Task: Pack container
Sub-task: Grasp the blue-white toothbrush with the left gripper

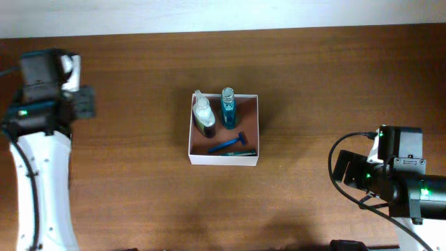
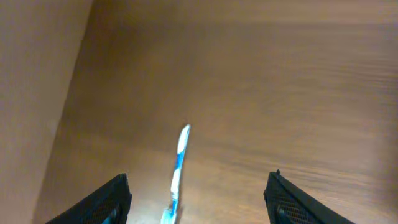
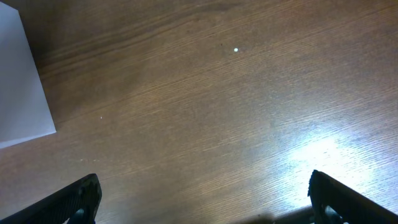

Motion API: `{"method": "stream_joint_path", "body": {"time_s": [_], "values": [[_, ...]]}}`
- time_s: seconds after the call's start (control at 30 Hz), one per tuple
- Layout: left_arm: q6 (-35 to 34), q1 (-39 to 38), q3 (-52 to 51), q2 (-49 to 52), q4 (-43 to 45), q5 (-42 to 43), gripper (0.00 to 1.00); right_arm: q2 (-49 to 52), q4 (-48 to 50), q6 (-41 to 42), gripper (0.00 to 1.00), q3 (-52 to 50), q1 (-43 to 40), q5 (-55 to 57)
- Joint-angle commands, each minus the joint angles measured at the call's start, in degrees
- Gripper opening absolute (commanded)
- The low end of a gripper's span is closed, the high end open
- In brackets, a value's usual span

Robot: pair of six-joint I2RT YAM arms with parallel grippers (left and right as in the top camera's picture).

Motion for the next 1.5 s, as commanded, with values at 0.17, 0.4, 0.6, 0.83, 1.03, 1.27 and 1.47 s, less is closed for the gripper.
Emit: {"method": "stream_joint_path", "body": {"time_s": [0.17, 0.4, 0.6, 0.83, 1.03, 1.27, 1.47], "values": [[-5.6, 14.0, -4.0, 13.2, 3.4, 6.9, 0.72, 0.0, 0.1, 0.1, 0.99, -0.2, -0.5, -0.2], [-5.6, 18.9, -4.0, 25.8, 3.4, 7.3, 0.71, 0.0, 0.1, 0.1, 0.99, -0.2, -0.5, -0.2], [-5.6, 22.0, -4.0, 32.2, 3.4, 11.6, 0.71, 0.0, 0.1, 0.1, 0.99, -0.2, -0.5, -0.1], [-5.6, 22.2, -6.6, 33.8, 5.2, 12.9, 0.71, 0.0, 0.1, 0.1, 0.99, -0.2, -0.5, -0.1], [-5.6, 22.2, -11.3, 33.8, 8.5, 12.9, 0.7, 0.0, 0.1, 0.1, 0.99, -0.2, -0.5, -0.2], [-5.6, 22.2, -12.0, 33.8, 8.6, 12.9, 0.39, 0.0, 0.1, 0.1, 0.99, -0.2, -0.5, -0.2], [-5.6, 22.2, -12.0, 33.8, 8.5, 12.9, 0.13, 0.0, 0.1, 0.1, 0.99, -0.2, -0.5, -0.1]]}}
